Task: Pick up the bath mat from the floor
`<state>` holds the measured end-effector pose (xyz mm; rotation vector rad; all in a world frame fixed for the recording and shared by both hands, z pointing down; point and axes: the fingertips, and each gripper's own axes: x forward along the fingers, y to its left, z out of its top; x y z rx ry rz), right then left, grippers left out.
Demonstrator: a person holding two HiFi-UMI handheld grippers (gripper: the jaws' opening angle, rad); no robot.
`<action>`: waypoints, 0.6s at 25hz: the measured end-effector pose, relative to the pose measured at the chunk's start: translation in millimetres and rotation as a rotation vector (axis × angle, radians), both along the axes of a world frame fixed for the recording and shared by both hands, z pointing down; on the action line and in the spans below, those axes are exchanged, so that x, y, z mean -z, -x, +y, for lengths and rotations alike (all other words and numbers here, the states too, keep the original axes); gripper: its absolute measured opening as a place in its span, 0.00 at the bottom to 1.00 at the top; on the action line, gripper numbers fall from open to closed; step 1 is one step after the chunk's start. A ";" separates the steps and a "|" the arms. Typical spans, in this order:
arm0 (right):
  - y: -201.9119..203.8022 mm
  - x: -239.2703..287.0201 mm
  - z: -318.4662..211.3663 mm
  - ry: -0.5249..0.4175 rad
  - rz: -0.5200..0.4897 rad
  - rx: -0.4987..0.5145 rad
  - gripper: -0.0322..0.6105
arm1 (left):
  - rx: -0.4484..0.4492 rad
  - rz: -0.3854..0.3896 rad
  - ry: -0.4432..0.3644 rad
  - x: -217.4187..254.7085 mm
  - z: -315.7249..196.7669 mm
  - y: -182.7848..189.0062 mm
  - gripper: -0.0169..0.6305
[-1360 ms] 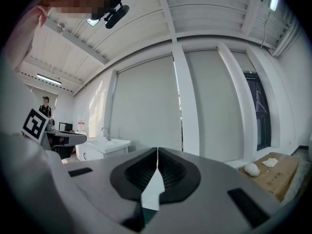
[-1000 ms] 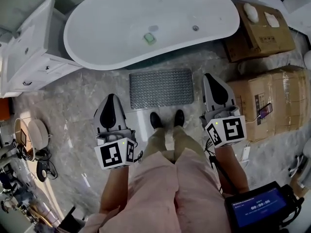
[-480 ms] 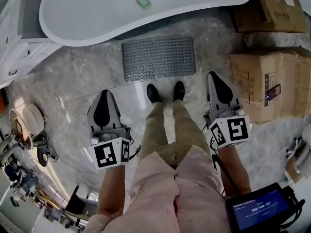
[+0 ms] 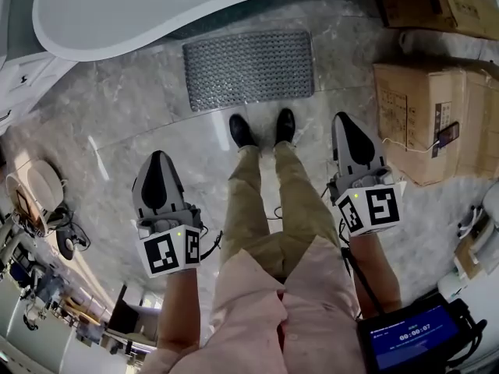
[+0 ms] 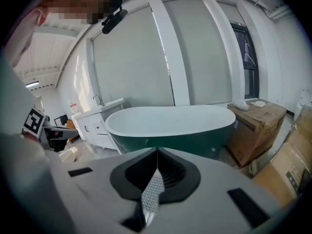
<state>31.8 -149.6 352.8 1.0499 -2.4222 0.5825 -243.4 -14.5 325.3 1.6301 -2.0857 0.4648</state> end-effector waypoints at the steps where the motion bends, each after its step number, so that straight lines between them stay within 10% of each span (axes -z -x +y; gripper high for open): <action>1: -0.8 -3.9 0.1 0.004 0.002 0.000 0.08 | 0.008 0.002 0.010 -4.9 1.7 1.1 0.07; 15: -3.9 -40.3 -17.0 0.010 0.025 0.018 0.08 | 0.005 0.008 -0.034 -31.7 -10.7 19.0 0.07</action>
